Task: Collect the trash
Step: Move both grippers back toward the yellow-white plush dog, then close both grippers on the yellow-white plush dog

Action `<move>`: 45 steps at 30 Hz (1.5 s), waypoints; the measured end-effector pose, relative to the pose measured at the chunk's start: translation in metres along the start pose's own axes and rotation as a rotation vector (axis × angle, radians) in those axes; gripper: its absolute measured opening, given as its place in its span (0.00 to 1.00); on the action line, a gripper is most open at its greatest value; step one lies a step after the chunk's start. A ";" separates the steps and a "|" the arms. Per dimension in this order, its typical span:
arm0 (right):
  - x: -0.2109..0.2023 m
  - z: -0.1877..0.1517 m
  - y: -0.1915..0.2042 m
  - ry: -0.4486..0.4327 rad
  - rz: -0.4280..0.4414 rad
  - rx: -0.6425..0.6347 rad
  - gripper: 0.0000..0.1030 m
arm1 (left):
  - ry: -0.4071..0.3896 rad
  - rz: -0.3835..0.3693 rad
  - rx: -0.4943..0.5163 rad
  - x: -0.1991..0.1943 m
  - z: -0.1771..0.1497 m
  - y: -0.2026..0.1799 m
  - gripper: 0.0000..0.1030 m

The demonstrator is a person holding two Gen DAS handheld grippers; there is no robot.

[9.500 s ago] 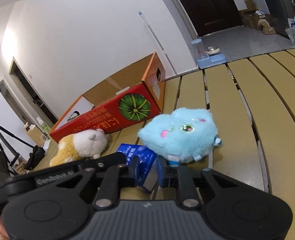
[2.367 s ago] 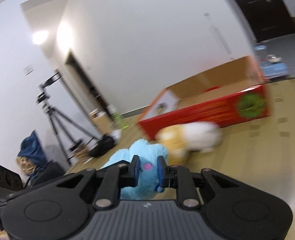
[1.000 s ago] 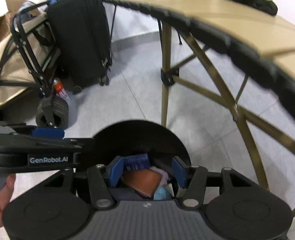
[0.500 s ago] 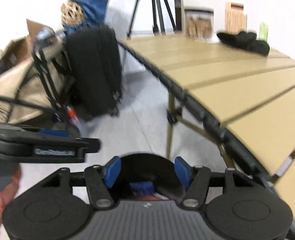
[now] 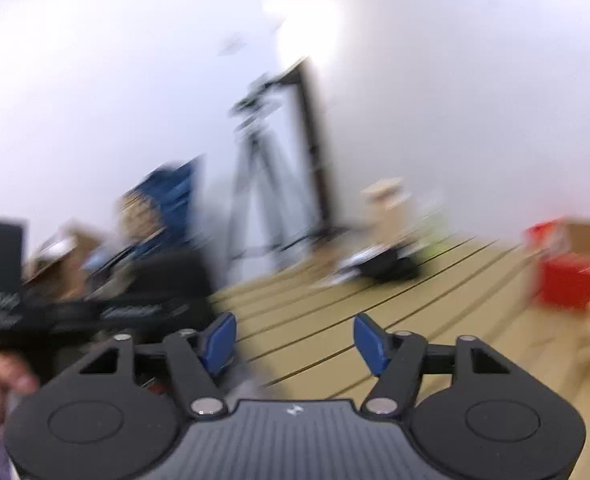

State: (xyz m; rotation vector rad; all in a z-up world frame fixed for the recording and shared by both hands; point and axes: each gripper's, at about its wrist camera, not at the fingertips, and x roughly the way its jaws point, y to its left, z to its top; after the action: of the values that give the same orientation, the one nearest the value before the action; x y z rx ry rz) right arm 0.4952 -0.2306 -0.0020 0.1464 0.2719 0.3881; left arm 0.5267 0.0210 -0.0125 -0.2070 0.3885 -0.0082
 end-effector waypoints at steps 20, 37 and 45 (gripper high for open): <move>-0.053 0.010 -0.231 -0.038 -0.749 0.161 0.76 | 0.068 -0.424 0.278 0.071 -0.082 -0.270 0.83; -0.056 -0.019 -0.265 0.043 -0.724 0.274 0.76 | 0.300 -0.454 0.268 0.136 -0.099 -0.312 0.48; -0.057 -0.021 -0.266 0.027 -0.598 0.294 0.76 | 0.376 -0.650 0.337 0.113 -0.097 -0.279 0.50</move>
State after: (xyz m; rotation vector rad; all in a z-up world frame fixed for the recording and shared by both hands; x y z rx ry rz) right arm 0.5320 -0.4949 -0.0597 0.3374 0.3829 -0.2460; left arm 0.6035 -0.2771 -0.0861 0.0120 0.6717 -0.7563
